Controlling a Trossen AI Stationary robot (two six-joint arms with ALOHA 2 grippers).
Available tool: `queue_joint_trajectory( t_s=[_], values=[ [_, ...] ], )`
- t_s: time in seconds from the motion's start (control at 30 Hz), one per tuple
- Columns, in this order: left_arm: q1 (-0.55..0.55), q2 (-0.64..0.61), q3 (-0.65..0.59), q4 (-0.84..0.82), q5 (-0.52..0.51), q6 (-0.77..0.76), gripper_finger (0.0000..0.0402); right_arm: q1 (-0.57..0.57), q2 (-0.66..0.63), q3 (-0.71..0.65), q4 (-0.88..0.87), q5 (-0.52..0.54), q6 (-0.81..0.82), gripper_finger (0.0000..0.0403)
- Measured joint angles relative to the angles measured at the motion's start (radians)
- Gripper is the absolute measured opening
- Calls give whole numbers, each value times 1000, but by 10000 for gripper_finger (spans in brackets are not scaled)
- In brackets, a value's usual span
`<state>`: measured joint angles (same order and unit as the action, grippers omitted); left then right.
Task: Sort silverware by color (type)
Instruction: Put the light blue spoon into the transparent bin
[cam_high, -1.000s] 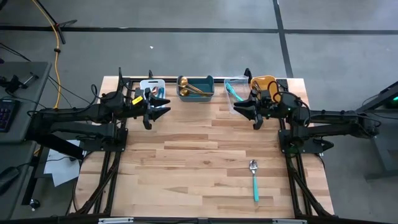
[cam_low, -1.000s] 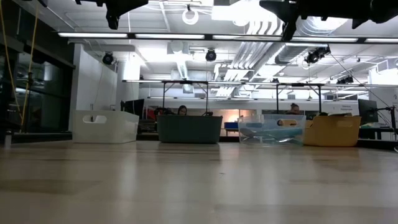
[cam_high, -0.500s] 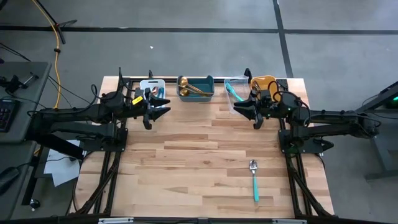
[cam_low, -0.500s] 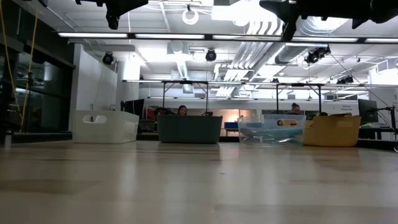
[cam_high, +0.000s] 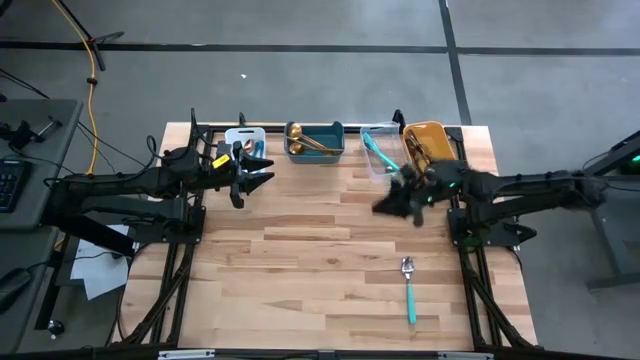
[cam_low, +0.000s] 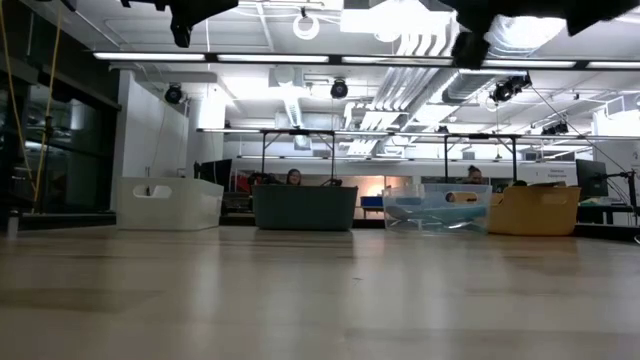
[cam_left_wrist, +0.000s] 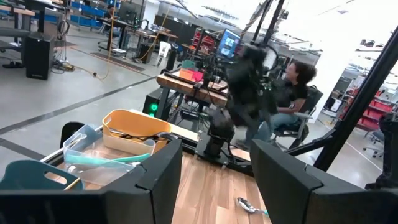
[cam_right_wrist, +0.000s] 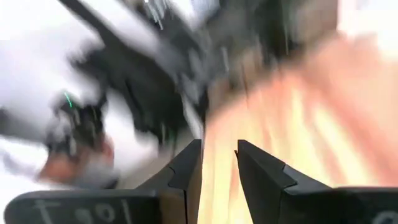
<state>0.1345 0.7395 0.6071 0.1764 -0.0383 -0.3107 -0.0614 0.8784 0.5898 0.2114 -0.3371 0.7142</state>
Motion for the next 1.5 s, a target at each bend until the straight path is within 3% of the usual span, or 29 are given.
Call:
queue_joint_trajectory(
  t_s=[0.13, 0.23, 0.53, 0.67, 0.8, 0.93, 1.1, 1.5],
  values=[
    [0, 0, 0, 0, 0, 0, 181, 161, 55, 87, -427, -14, 176, 97],
    [0, 0, 0, 0, 0, 0, 181, 284, 95, 103, -629, -11, 425, 97],
    [0, 0, 0, -1, 0, 0, 181, 627, 250, 84, -669, 215, 1123, 97],
    [0, 0, 0, -1, 0, 34, 181, 671, 352, 84, -687, 184, 1287, 97],
    [0, 0, 0, -1, 0, 51, 181, 679, 441, 83, -701, 129, 1371, 97],
    [0, 0, 0, -1, 0, 51, 181, 677, 508, 83, -700, 154, 1419, 97],
    [0, 0, 0, -2, 0, 52, 181, 669, 578, 83, -701, 197, 1427, 97],
    [0, 0, 0, -6, 0, 52, 181, 648, 679, 89, -716, 172, 1432, 93]
  ],
)
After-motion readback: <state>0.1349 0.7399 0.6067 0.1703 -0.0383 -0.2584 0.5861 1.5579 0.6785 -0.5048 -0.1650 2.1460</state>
